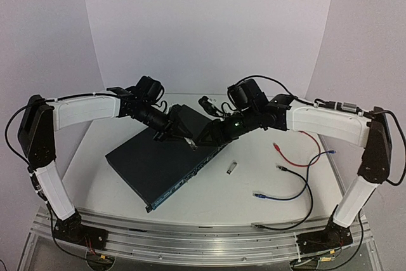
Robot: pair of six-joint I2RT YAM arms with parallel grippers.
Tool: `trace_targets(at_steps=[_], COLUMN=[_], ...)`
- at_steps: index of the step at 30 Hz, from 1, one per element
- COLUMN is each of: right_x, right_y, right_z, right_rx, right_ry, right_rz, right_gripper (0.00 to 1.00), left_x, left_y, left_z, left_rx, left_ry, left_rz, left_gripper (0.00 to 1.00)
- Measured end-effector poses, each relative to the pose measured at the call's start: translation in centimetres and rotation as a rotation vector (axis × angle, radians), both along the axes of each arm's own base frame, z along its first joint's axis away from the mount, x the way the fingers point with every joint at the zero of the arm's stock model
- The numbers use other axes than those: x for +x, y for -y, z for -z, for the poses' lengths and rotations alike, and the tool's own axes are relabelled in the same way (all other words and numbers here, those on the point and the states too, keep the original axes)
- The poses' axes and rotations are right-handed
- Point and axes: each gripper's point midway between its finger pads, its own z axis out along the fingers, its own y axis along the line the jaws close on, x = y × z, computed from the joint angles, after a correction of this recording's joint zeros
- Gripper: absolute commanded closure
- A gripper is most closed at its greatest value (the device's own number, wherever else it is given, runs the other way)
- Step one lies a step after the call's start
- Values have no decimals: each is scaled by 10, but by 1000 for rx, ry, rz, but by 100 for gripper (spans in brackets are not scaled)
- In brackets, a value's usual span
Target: Insert the plug into the switch port
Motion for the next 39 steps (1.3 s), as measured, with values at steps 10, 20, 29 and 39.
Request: trace_targets(at_steps=[10, 20, 29, 39], right_x=[18, 17, 9, -12], right_y=[-16, -20, -20, -16], right_z=[27, 32, 27, 0], right_rx=[-59, -75, -26, 107], right_ry=[-18, -42, -195, -534], right_rz=[18, 11, 36, -28], right_gripper=[72, 100, 100, 100], left_x=[2, 4, 15, -71], left_y=[1, 3, 7, -50], left_z=[1, 0, -13, -103], left_rx=[4, 0, -27, -209], left_ry=[-42, -57, 164, 1219], left_rz=[-25, -35, 41, 506], left_gripper=[100, 70, 0, 1])
